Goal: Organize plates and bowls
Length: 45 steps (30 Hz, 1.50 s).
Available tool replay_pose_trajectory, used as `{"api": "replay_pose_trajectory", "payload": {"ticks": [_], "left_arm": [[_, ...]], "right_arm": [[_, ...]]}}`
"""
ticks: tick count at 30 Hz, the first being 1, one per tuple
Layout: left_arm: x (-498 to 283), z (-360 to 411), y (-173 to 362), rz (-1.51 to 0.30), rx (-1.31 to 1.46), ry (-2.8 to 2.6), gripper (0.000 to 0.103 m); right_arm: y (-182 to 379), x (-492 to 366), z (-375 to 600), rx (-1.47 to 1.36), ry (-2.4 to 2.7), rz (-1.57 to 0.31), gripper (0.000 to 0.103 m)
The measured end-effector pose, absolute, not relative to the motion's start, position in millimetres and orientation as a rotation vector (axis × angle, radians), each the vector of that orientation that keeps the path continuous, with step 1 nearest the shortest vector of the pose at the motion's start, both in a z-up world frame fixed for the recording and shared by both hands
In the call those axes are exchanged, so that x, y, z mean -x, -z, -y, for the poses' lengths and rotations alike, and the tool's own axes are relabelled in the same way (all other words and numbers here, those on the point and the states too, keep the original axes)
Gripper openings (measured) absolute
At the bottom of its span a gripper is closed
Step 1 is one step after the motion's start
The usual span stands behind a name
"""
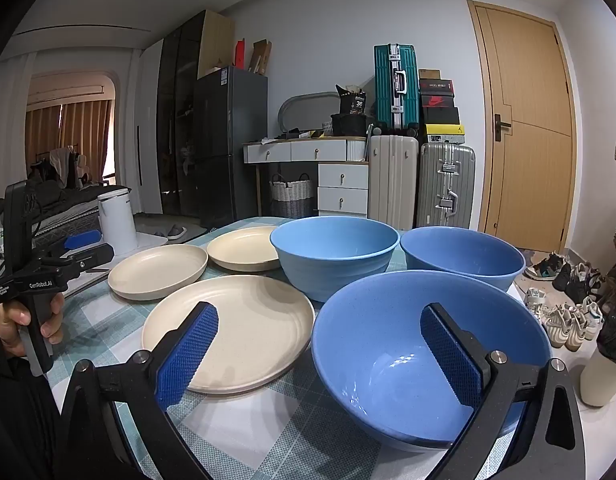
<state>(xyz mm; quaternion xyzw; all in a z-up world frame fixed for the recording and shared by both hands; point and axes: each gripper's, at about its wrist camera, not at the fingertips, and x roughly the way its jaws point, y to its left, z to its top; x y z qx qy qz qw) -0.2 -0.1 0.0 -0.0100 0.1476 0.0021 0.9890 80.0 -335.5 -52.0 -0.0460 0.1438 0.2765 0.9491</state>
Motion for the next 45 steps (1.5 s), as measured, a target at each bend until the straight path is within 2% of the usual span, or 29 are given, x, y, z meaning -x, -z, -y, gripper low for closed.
{"api": "replay_pose_trajectory", "payload": {"ticks": [45], "left_arm": [[-2.4, -3.8, -0.6, -0.3, 0.026, -0.003, 0.103]], "right_arm": [[52.6, -80.4, 335.5, 0.091, -0.564, -0.3, 0.103]]}}
